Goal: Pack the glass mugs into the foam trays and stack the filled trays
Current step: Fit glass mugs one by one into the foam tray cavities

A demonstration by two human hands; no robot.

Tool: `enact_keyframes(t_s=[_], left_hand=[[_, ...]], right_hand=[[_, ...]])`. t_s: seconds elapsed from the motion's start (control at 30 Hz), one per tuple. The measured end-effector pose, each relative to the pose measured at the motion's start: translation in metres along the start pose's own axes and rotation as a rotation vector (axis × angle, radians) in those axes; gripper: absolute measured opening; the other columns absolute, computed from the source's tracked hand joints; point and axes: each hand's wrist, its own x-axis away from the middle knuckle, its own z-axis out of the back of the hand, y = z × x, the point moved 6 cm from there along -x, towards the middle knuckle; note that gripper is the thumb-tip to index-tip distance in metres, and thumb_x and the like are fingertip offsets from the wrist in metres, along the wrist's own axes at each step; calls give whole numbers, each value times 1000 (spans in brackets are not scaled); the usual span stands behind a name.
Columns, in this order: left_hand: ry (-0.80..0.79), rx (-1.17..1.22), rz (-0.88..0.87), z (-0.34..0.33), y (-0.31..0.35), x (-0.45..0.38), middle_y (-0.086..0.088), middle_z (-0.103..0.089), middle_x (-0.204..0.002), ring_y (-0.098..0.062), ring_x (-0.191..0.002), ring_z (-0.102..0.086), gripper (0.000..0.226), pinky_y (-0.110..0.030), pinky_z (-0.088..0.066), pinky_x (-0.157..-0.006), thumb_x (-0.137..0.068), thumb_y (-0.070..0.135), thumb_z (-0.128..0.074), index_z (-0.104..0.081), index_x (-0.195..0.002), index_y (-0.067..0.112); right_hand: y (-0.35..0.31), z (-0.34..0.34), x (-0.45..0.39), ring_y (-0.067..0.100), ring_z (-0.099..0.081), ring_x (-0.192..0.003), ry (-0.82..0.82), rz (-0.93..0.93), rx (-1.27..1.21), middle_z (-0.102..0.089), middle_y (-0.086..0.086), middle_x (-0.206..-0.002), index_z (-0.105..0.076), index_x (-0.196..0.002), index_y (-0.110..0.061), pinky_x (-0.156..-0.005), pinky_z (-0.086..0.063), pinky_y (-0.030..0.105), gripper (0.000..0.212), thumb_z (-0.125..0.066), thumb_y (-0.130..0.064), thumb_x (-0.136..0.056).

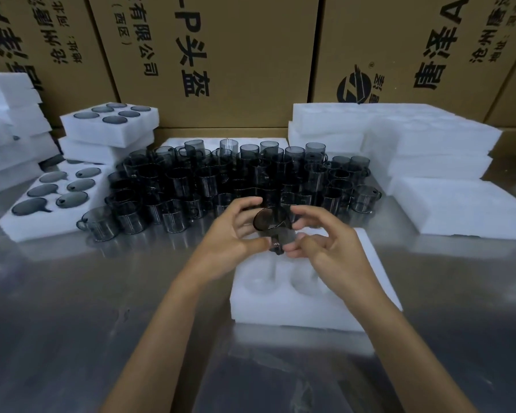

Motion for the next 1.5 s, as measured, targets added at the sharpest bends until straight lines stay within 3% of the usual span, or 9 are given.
enact_keyframes(t_s=[0.2,0.33,0.53,0.67,0.8,1.0,1.17,1.33,1.5], left_hand=[[50,3,-78,11,4,-2,-2,-62,-123,-6,-110,-65,62,-18,-51,-90,-74,-17,-72,-53,-127,8],[-17,-84,-78,29,-1,-2,8,-67,-120,-4,-114,-63,50,-15,-50,-90,-78,-9,-74,-62,-121,15],[-77,-56,-55,33,-9,1,2,-65,-129,-7,-122,-59,57,-22,-45,-104,-74,9,-75,-59,-128,15],[-98,10,-49,28,-10,2,1,-64,-129,-9,-122,-60,57,-22,-45,-105,-74,9,-73,-57,-128,15],[-77,-104,-57,35,-12,2,6,-65,-129,-4,-125,-55,56,-37,-38,-114,-77,12,-74,-58,-130,20],[-124,100,19,24,-28,2,3,-64,-133,-15,-131,-53,58,-46,-40,-112,-80,7,-72,-57,-135,20],[-198,151,130,32,-37,3,2,-63,-134,-17,-129,-55,48,-47,-30,-117,-84,14,-67,-63,-130,27],[-195,-131,97,34,-32,2,26,-52,-141,6,-135,-41,46,-39,-29,-118,-79,44,-77,-65,-124,43],[-176,-155,129,33,-37,2,25,-49,-143,7,-135,-39,46,-39,-28,-119,-76,36,-76,-67,-121,43]], right_hand=[[6,-11,-2,17,-72,-76,-19,-30,66,-62,0,-92,-58,-128,-24,-77,-58,29,45,-66,0,-90],[8,-17,-10,1,-60,-82,-25,-8,289,-61,-10,-98,-62,-119,-31,-75,-46,13,35,-73,-16,-88],[16,-23,-6,2,-51,-117,-75,-16,435,-58,-16,-122,-52,-122,-32,-95,-45,26,33,-66,-30,-93],[13,-20,-4,-3,-49,-122,-80,16,405,-59,-19,-125,-52,-123,-33,-99,-41,22,32,-63,-27,-95],[12,-21,-3,-8,-47,-124,-138,42,405,-57,-29,-128,-49,-134,-37,-102,-39,22,43,-63,-24,-95],[15,-15,-4,0,-51,-119,-76,48,443,-60,-16,-128,-54,-135,-43,-99,-44,23,44,-61,-25,-95],[21,-19,0,-5,-43,-106,-81,58,575,-43,-39,-101,-57,-132,-42,-82,-31,0,40,-61,-32,-95],[21,-22,1,-3,-44,-117,-85,103,683,-54,-20,-110,-67,-123,-33,-84,-24,-8,31,-61,-29,-93],[18,-26,6,-6,-39,-120,-79,158,755,-54,-20,-115,-69,-123,-29,-84,-25,-6,31,-60,-29,-93]])
